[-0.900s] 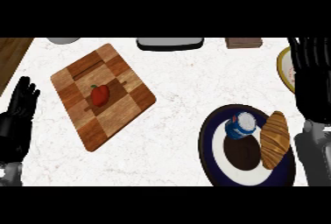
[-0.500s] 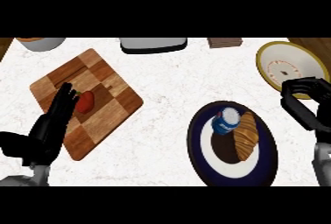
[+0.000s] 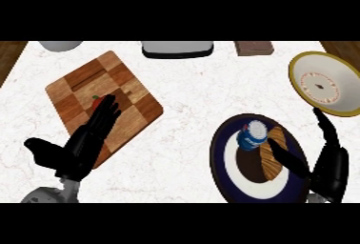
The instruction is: Pick the can from the plate and place it in the bowl
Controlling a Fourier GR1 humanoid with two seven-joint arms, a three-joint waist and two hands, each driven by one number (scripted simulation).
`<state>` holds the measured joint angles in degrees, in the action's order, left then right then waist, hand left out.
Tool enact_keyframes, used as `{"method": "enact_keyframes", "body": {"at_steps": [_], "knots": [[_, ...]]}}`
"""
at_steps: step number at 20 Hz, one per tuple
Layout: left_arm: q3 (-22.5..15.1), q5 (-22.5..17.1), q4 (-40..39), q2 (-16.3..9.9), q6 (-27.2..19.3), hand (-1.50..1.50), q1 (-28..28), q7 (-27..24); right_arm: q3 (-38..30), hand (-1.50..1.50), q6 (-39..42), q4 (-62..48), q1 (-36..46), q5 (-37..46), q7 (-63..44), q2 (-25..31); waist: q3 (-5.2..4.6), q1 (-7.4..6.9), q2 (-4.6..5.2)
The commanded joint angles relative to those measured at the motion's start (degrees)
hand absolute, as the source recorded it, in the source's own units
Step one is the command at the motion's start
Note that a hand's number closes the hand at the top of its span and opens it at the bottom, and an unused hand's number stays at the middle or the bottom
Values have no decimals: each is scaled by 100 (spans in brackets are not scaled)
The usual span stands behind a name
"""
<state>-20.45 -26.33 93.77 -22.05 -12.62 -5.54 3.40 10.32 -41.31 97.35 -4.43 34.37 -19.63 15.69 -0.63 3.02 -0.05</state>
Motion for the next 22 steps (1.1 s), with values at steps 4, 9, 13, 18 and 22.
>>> {"method": "enact_keyframes", "body": {"at_steps": [4, 9, 13, 18, 22], "knots": [[-162, -38, 83, 64, 99, 0, -43, 170, 259, -150, 926, -38, -481, 2051, -2140, 84, -28, -148, -17], [-160, -28, -85, 158, 198, 0, -228, 81, 309, -150, 2688, 560, 264, 2509, -4079, -131, -18, -281, 13], [-246, 83, -363, 324, 183, 0, -327, -4, 674, -150, 3988, 826, 858, 2737, -5457, -730, 10, -322, 16], [-95, -78, -328, 244, 376, 0, -345, 28, 380, -150, 4944, 703, 1733, 2813, -6494, -1481, 28, -389, -1], [-157, 44, -586, 465, 275, 0, -492, -29, -43, -150, 5200, 274, 1928, 2796, -6551, -1552, 40, -309, 23]]}}
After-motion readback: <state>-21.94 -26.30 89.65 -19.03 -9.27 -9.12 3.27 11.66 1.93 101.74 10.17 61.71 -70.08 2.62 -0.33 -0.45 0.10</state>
